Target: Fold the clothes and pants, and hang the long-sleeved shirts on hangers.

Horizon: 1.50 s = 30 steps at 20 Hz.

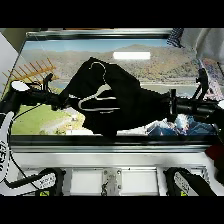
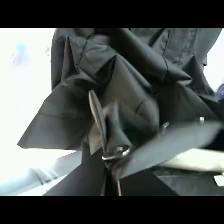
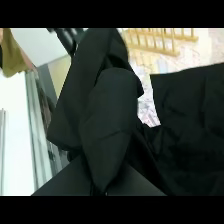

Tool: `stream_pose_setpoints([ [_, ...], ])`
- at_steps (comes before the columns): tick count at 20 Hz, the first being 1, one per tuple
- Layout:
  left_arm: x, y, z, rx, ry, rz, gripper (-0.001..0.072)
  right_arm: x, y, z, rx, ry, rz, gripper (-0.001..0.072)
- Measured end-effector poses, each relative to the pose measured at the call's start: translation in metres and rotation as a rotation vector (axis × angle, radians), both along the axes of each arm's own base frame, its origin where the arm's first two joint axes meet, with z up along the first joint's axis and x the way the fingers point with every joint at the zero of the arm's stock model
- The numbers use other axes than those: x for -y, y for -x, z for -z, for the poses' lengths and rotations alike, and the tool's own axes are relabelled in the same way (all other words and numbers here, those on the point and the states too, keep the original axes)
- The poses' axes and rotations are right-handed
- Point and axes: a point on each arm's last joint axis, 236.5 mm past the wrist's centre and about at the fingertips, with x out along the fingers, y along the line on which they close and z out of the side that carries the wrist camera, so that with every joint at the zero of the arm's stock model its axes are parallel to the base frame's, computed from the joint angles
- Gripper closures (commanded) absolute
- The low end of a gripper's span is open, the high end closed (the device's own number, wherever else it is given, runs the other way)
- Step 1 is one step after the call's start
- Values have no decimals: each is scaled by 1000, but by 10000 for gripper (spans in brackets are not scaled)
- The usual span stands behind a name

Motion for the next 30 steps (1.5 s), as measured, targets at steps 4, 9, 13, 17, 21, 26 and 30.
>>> stream_pose_setpoints([
  [4, -14, -6, -24, 25, 0, 16, 695, 3, 0, 19, -23, 81, 6, 709],
  [9, -25, -21, -67, 120, -19, 37, 694, 0, 25, 33, -95, 126, -89, 709],
  [13, -25, -35, -101, 216, -42, 51, 695, -11, 45, 15, -127, 44, -178, 709],
  [17, -13, -39, -121, 274, -53, 86, 694, -25, 62, -4, -140, -38, -261, 709],
  [21, 2, -43, -137, 328, -59, 120, 694, -38, 71, -28, -133, -137, -312, 709],
  [26, 9, -51, -162, 410, -65, 131, 84, -40, 68, -63, -102, -284, -312, 708],
  [30, 15, -55, -200, 507, -40, 132, 84, -37, 50, -80, -87, -359, -240, 709],
])
